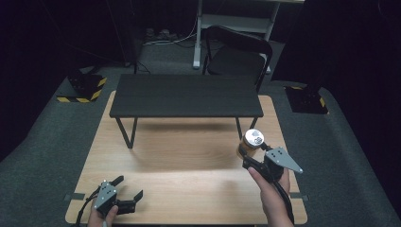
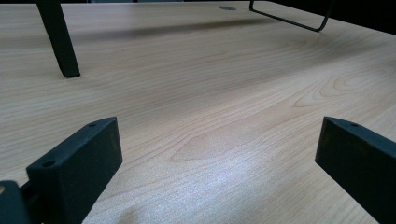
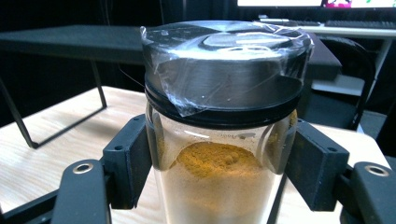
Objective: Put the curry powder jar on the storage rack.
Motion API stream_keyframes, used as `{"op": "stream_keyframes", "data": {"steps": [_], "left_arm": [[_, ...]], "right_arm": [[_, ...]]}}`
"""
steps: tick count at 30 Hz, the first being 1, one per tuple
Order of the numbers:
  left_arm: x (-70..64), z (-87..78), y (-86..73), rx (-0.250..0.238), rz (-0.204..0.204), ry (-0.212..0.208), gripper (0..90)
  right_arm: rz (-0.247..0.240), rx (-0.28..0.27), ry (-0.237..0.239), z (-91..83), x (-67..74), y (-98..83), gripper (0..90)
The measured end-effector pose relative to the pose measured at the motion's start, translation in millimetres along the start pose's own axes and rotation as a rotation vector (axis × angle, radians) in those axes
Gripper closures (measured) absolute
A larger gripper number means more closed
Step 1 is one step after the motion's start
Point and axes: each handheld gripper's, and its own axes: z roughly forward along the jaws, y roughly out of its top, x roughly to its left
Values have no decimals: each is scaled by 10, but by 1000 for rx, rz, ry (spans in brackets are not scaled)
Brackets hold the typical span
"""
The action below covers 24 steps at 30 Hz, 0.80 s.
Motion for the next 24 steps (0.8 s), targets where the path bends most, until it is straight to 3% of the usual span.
{"op": "stream_keyframes", "data": {"steps": [13, 24], "left_arm": [[4, -1, -3, -2, -3, -1, 7], [15, -4, -8, -5, -10, -7, 7]], "right_arm": [[-46, -29, 22, 231, 193, 425, 306], [-89, -34, 14, 591, 386, 796, 306]]}}
